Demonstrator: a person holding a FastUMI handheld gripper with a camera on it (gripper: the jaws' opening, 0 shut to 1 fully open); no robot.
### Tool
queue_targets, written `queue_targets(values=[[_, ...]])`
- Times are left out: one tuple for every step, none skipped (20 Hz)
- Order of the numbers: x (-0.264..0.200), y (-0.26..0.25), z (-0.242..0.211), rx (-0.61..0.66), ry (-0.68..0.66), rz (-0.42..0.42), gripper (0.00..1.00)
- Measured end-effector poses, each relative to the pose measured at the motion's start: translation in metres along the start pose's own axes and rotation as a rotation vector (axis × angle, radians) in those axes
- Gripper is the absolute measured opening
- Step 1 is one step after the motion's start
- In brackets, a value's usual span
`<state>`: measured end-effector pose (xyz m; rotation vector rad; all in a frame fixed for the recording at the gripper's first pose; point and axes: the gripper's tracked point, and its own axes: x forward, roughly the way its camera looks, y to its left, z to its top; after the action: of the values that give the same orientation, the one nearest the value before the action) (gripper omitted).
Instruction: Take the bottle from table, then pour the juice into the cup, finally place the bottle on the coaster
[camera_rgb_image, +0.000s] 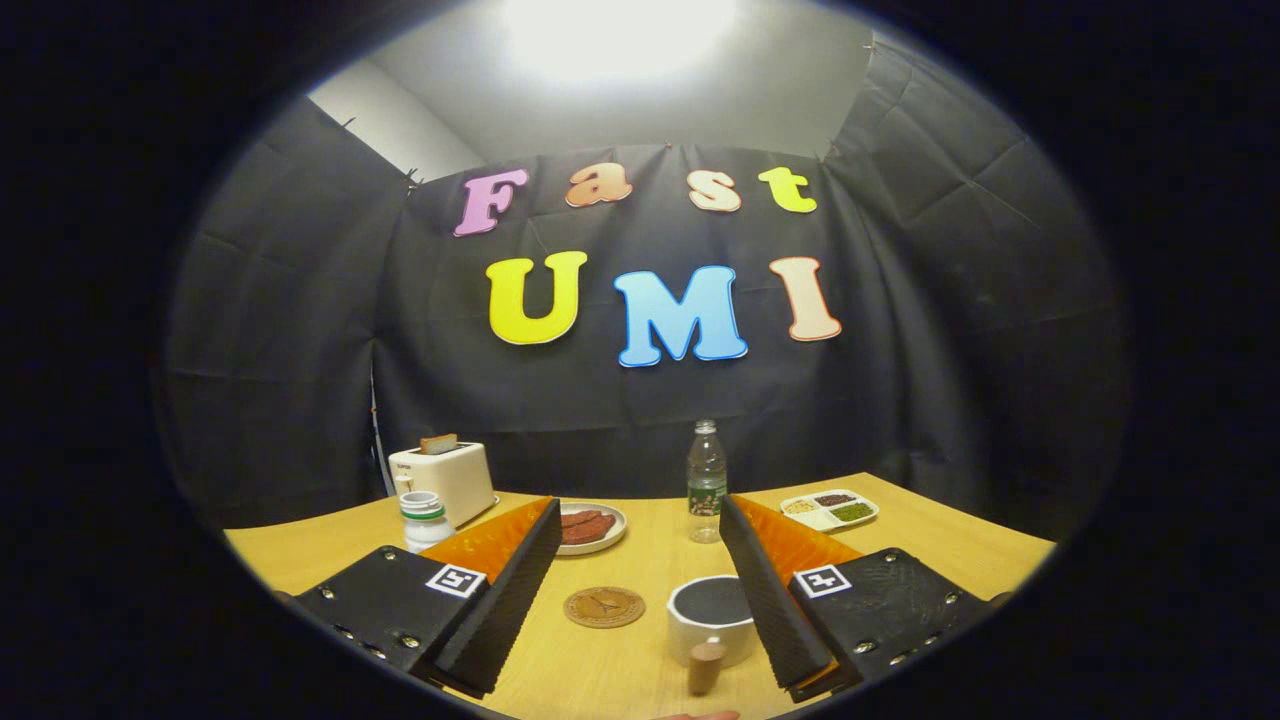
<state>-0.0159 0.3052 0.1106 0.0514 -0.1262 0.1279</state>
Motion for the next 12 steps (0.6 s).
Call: queue_targets(values=[[0.0, 0.015, -0.005, -0.001, 0.005, 0.015, 0.96], [0.0, 0.029, -0.009, -0.001, 0.009, 0.032, 0.96], [0.001, 0.042, -0.012, -0.001, 0.013, 0.046, 0.96], [0.001, 0.054, -0.017, -0.003, 0.02, 0.06, 0.96], [0.003, 0.065, -0.022, -0.006, 0.026, 0.069, 0.96], [0.005, 0.076, -0.026, -0.011, 0.033, 0.08, 0.96], [0.006, 0.087, -0.031, -0.019, 0.042, 0.09, 0.96], [0.009, 0.096, -0.037, -0.027, 0.051, 0.1, 0.96], [0.012, 0.107, -0.044, -0.034, 0.06, 0.112, 0.96], [0.015, 0.116, -0.051, -0.039, 0.071, 0.123, 0.96], [0.018, 0.125, -0.058, -0.042, 0.082, 0.135, 0.97], [0.021, 0.132, -0.064, -0.043, 0.091, 0.14, 0.96]])
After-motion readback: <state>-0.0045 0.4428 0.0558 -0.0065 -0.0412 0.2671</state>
